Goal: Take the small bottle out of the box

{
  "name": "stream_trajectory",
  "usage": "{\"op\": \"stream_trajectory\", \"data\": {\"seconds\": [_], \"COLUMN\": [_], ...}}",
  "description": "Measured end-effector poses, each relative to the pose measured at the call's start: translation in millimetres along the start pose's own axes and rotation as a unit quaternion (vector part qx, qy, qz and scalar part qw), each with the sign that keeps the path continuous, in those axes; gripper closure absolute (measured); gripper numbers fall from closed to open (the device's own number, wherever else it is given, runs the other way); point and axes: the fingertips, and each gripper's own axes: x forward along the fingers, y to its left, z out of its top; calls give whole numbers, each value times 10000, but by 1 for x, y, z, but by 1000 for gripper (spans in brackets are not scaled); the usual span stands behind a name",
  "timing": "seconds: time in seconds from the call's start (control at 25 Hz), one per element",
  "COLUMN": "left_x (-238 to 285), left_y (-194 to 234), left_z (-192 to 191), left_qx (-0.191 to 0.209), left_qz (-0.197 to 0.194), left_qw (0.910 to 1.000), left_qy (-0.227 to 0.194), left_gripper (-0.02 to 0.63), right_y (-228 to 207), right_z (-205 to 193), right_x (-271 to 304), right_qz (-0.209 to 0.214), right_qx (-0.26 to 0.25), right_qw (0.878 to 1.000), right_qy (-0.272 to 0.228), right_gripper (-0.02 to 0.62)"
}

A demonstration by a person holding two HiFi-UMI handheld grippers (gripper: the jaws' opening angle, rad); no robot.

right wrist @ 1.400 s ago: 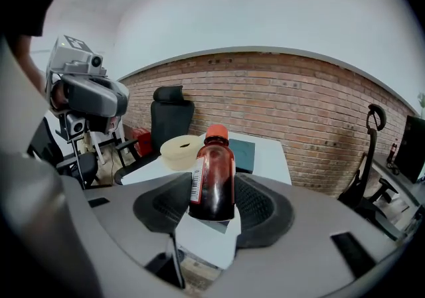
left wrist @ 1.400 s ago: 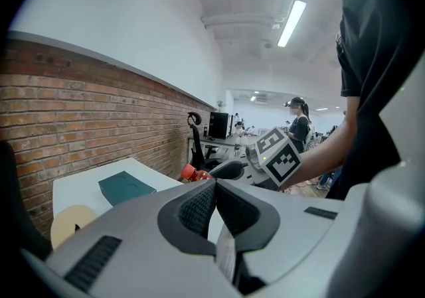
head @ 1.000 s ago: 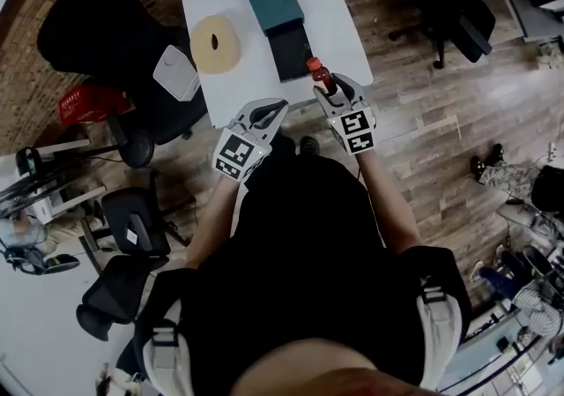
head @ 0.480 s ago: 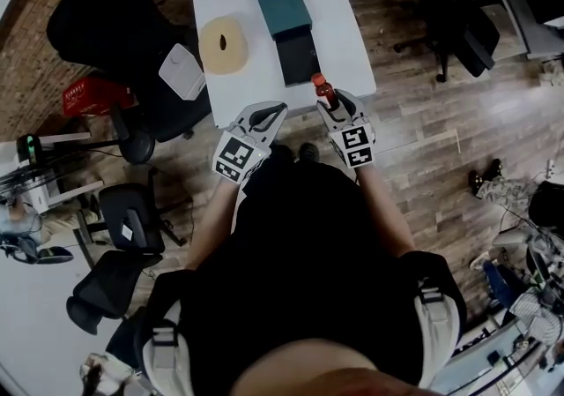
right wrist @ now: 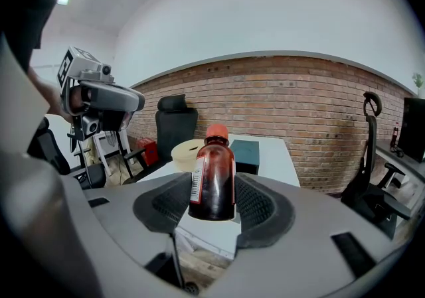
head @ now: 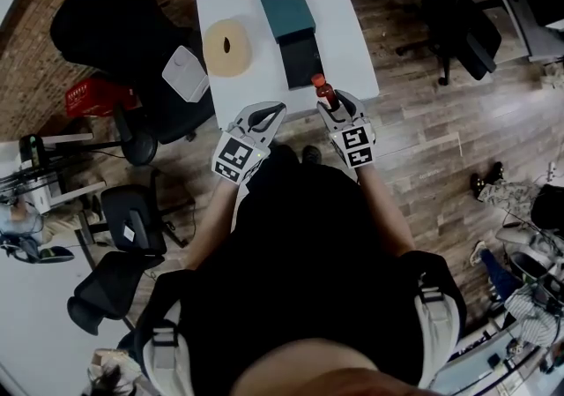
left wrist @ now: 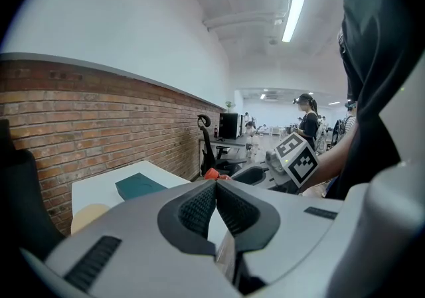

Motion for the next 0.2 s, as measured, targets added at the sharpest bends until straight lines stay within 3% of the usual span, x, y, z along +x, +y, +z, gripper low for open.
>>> {"op": "stream_trajectory", "data": {"seconds": [0.2], "left_x": [-1], "left_y": [1], "left_z": [-1], "left_qx": [-28], "left_qz": [29], "left_qw": [10000], "left_qy": [21], "left_gripper": [586], "right_y": [3], "right_z": [2], "right_x": [3], "right_qz": [77], "right_qx": [-36], "right_qw": [10000], "right_qy": [5], "right_gripper": [393]}}
